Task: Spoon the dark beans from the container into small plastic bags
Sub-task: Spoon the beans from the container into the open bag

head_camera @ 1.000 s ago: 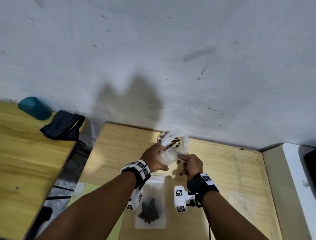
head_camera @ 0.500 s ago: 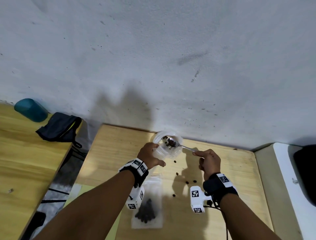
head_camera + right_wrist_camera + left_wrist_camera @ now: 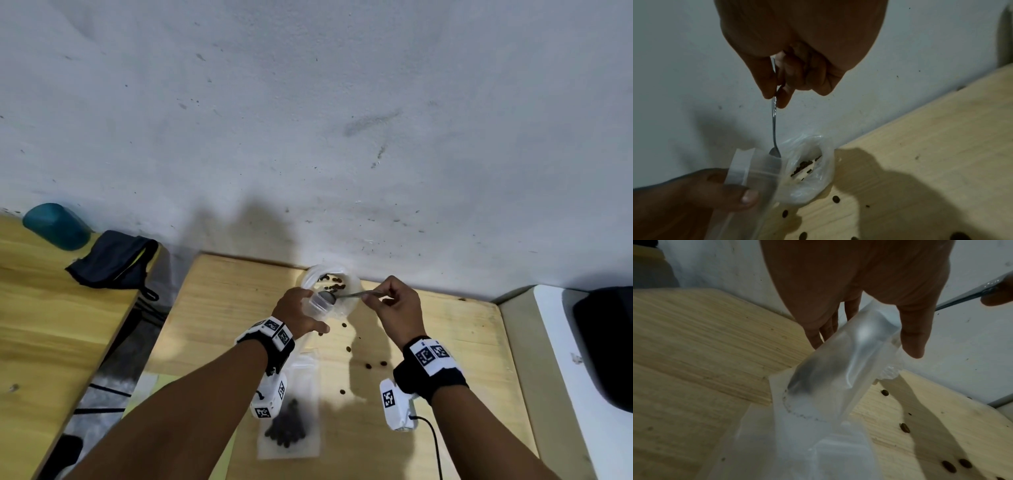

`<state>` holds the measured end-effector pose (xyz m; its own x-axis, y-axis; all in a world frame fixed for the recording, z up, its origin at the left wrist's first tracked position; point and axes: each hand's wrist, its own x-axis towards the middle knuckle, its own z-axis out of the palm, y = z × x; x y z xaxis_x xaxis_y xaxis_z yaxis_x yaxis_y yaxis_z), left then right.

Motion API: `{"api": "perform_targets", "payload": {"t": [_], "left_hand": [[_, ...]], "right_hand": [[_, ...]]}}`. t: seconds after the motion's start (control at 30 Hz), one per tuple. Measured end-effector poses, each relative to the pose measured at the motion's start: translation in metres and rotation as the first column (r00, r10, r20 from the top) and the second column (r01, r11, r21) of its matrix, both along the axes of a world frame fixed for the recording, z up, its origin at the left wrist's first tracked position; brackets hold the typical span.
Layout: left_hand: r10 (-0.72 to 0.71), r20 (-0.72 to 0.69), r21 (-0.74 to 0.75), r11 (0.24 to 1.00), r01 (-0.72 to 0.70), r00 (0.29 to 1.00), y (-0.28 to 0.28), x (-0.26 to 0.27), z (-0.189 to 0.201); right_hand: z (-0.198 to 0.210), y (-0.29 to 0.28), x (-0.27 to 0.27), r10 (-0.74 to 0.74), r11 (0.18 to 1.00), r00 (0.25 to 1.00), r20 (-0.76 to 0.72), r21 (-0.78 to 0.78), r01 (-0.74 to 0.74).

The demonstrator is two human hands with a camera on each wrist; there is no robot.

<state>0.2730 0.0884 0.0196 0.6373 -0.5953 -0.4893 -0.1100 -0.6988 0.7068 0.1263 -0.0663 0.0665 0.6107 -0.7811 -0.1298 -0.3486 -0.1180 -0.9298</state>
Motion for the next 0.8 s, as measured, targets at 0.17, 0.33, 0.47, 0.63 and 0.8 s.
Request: {"api": "perform_targets", "payload": {"t": [0.17,0.33,0.47,0.63,0.8], "left_hand": [[-0.015,0.009,-0.020,1.000,0.015,1.000,0.004,-0.002,0.002],[0.003,0.031,-0.066,0.998,-0.001,1.000,0.015,-0.009,0.003],[0.035,0.068,-0.079,0.996,-0.029,0.997,0.023,-0.011,0.006],[0.023,0.118,-0.089,0.996,-0.012,0.993,0.026,-0.010,0.021],[-0.019,0.158,-0.115,0.993,0.037,0.987,0.023,-0.013,0.041]], "right_hand": [[0.001,-0.001,-0.008,-0.340,0.926,0.932,0.127,0.219,0.308],[-0.012,0.006,-0.011,-0.525,0.782,0.848,-0.078,0.350,0.516],[-0.022,0.017,-0.003,-0.348,0.818,0.915,-0.202,0.412,0.402],[-0.019,0.022,-0.011,-0.190,0.882,0.906,-0.378,0.339,0.326],[-0.006,0.029,-0.022,-0.151,0.966,0.963,-0.224,0.175,0.193]]}}
